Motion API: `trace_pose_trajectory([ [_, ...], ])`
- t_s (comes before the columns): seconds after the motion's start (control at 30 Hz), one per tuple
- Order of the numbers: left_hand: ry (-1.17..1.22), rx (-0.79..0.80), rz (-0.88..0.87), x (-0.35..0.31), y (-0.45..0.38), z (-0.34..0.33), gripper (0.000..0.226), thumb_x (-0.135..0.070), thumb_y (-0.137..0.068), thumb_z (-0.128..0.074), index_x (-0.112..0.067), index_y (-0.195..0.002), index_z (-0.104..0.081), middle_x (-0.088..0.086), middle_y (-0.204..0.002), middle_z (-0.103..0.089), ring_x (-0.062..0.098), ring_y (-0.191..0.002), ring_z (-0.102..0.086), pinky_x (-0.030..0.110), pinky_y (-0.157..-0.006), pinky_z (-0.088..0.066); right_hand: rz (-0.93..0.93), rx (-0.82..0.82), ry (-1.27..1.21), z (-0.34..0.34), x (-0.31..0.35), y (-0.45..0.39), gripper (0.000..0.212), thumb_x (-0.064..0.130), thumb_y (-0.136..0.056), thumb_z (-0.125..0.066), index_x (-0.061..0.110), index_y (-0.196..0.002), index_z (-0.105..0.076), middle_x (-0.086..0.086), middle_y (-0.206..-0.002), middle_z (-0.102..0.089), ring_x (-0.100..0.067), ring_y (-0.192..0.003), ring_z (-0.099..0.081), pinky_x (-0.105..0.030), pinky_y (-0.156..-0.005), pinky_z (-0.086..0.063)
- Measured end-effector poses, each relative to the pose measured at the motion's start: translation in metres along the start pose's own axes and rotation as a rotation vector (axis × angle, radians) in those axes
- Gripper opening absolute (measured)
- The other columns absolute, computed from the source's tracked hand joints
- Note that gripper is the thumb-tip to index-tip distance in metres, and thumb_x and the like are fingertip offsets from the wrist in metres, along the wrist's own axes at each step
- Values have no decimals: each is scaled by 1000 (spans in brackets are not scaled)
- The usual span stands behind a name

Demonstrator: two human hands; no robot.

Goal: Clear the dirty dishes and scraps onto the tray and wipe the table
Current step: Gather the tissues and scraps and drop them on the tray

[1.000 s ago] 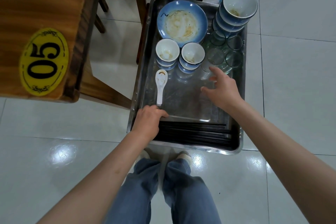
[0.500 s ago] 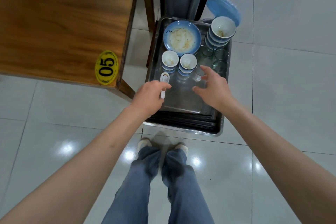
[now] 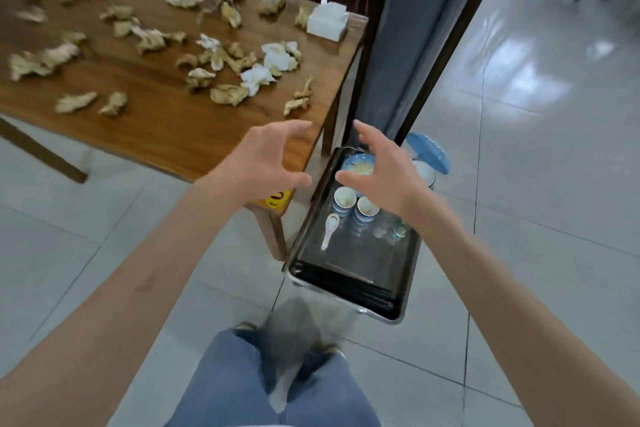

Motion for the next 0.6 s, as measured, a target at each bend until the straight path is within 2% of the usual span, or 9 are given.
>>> trace_pose_trajectory([
  [0.1, -13, -116, 3, -1, 16, 55, 86, -33, -67, -81, -25, -141, -38, -5, -139, -49, 6, -126, -41, 21, -96, -30, 101, -29, 9, 17, 53, -9, 84, 33, -76, -74, 21, -146, -28, 1, -145, -41, -15, -132, -37, -21, -98, -26],
  [0.23, -41, -223, 28, 15, 39, 121, 88, -37, -67, -81, -27, -142, -37, -9, -139, -48, -3, -119, -38, 18, -93, -29, 177, -3, -7, 12, 113, -22, 87, 35, -76, -74, 25, -146, -25, 4, -147, -38, -12, -133, -34, -21, -100, -25],
  [0.4, -24, -328, 100, 68, 63, 192, 87, -31, -67, -81, -30, -141, -37, -8, -141, -46, 10, -129, -40, 23, -96, -34, 223, 22, 20, -23, 181, -48, 87, 38, -76, -73, 28, -146, -23, 6, -149, -34, -13, -135, -30, -28, -105, -25],
  [0.6, -27, -316, 141, 155, 82, 262, 85, -29, -69, -81, -28, -142, -37, -4, -142, -45, 13, -123, -46, 18, -87, -37, 206, -2, -9, -89, 260, -93, 87, 39, -74, -75, 30, -145, -26, 6, -148, -35, -13, -134, -32, -19, -94, -24],
])
Point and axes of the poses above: each hand's wrist, its own y-axis away from the middle knuckle, its own z-axis out of the back of the hand, x = y × z, the point moved 8 cm from there along -y, towards the middle knuckle
